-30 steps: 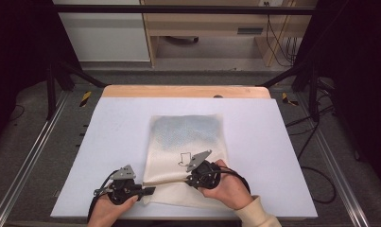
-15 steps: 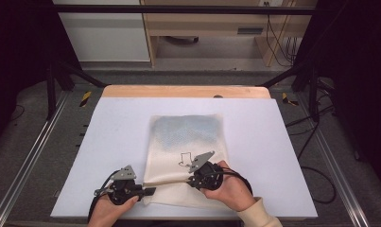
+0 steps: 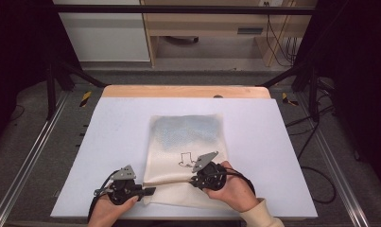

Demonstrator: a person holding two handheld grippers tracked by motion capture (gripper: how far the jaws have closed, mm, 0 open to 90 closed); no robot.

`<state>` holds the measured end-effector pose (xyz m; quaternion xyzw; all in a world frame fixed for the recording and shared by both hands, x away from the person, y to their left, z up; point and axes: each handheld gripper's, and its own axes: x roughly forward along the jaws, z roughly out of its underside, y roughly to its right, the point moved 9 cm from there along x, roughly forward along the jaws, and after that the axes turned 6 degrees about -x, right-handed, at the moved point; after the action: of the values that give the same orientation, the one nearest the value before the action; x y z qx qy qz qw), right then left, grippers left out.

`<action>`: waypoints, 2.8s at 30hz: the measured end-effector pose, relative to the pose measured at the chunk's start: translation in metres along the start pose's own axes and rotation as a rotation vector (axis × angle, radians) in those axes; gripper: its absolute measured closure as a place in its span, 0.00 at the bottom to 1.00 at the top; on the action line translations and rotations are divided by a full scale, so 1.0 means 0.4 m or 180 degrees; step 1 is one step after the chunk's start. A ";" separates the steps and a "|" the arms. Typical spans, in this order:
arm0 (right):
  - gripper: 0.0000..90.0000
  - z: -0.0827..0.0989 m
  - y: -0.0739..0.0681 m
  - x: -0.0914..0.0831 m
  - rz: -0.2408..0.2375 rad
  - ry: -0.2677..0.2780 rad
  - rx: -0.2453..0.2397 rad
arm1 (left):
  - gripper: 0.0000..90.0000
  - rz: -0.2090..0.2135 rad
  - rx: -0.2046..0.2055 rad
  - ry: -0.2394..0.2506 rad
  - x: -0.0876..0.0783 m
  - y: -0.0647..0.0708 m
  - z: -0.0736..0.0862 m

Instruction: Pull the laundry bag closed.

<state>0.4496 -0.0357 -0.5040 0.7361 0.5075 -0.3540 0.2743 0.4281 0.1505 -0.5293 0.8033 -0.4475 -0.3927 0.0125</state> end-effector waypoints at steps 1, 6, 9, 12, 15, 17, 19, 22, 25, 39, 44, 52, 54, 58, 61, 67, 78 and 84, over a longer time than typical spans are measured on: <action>0.91 0.002 0.000 -0.002 0.0000 -0.0007 0.0006 | 0.93 0.0000 0.0000 0.0000 0.000 0.000 0.000; 0.91 0.006 0.001 -0.006 0.0001 0.0001 0.0012 | 0.93 0.0004 0.0000 0.0000 0.000 0.000 0.000; 0.91 0.010 0.002 -0.008 0.0007 0.0007 0.0027 | 0.93 -0.0002 0.0003 -0.0001 0.000 0.000 0.000; 0.91 0.012 0.002 -0.011 0.0005 0.0009 0.0033 | 0.93 0.0001 0.0003 0.0001 0.000 0.000 0.000; 0.91 0.015 0.003 -0.013 0.0011 0.0010 0.0034 | 0.93 -0.0002 0.0006 0.0002 0.001 0.000 0.000; 0.91 0.016 0.002 -0.014 0.0005 0.0013 0.0036 | 0.93 0.0001 0.0004 0.0002 0.000 0.000 0.000; 0.91 0.019 0.003 -0.015 0.0004 0.0006 0.0048 | 0.93 0.0001 0.0003 0.0003 0.000 0.001 0.000; 0.91 0.021 0.002 -0.016 0.0008 0.0008 0.0044 | 0.93 -0.0002 0.0006 0.0002 0.001 0.001 0.000; 0.91 0.021 0.002 -0.015 0.0004 0.0023 0.0049 | 0.93 0.0008 0.0002 0.0008 0.000 0.001 -0.001; 0.91 0.030 -0.001 -0.017 -0.0013 0.0028 0.0048 | 0.93 0.0015 0.0007 0.0006 0.003 0.003 0.000; 0.91 0.032 -0.001 -0.018 0.0006 0.0029 0.0056 | 0.93 0.0014 0.0013 0.0004 0.004 0.005 0.001; 0.91 0.042 0.003 -0.021 0.0004 0.0019 0.0077 | 0.93 0.0017 0.0014 0.0007 0.004 0.006 0.001; 0.91 0.043 0.004 -0.022 0.0017 0.0024 0.0088 | 0.93 0.0020 0.0016 0.0008 0.004 0.006 0.001; 0.91 0.045 0.004 -0.027 0.0023 0.0037 0.0086 | 0.93 0.0020 0.0019 0.0011 0.004 0.007 0.000; 0.91 0.049 0.005 -0.030 0.0025 0.0034 0.0084 | 0.93 0.0019 0.0021 0.0010 0.004 0.007 0.000; 0.91 0.053 0.007 -0.036 0.0050 0.0042 0.0088 | 0.93 0.0016 0.0036 0.0010 0.003 0.008 -0.001; 0.91 0.069 0.009 -0.050 0.0088 0.0044 0.0084 | 0.93 0.0020 0.0047 -0.0004 0.003 0.009 0.001; 0.91 0.072 0.008 -0.051 0.0099 0.0051 0.0110 | 0.93 0.0018 0.0050 -0.0001 0.003 0.009 0.000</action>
<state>0.4408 -0.0698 -0.5048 0.7513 0.4920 -0.3526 0.2629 0.4257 0.1475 -0.5286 0.8021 -0.4528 -0.3893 0.0072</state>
